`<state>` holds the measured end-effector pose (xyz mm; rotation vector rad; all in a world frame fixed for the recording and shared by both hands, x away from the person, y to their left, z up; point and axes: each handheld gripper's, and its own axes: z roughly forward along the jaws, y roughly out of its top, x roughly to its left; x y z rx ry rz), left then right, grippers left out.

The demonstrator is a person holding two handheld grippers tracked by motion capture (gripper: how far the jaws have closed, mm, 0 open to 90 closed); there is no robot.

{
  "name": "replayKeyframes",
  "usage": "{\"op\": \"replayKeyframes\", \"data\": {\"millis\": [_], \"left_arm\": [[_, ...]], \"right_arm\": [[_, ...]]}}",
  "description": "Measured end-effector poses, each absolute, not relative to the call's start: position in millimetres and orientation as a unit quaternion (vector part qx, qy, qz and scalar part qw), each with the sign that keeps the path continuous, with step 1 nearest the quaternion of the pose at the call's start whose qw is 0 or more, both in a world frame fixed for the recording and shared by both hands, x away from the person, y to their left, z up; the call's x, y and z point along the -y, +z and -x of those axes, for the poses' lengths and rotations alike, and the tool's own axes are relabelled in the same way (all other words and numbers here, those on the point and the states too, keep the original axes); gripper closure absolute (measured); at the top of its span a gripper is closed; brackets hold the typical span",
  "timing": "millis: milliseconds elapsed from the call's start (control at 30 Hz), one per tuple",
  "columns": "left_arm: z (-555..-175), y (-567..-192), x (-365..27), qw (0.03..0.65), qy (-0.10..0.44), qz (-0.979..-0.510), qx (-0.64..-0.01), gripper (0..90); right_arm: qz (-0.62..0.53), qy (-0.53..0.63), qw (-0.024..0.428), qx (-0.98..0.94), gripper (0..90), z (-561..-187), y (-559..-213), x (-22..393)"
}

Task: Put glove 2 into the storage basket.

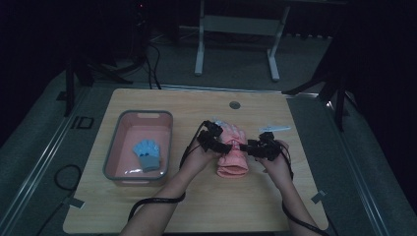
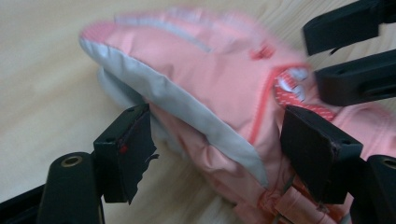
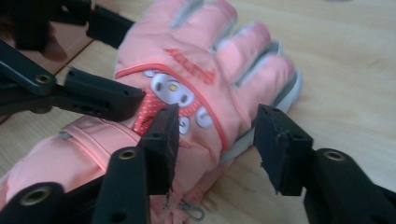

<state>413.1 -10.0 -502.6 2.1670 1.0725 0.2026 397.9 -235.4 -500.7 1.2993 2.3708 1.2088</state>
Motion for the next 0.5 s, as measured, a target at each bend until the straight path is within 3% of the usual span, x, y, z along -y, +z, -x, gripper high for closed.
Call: {"op": "replayKeyframes", "data": {"millis": [467, 500], "left_arm": [[-420.8, -538.7, 1.0, 0.373, -0.016, -0.808, -0.456, 26.0], [-422.6, -542.0, -1.5, 0.389, -0.047, -0.801, -0.453, 37.9]], "right_arm": [[-0.526, 0.377, -0.045, -0.761, 41.2, -424.0, -538.3, 235.4], [-0.530, 0.387, -0.077, -0.751, 45.0, -428.4, -544.9, 238.3]]}}
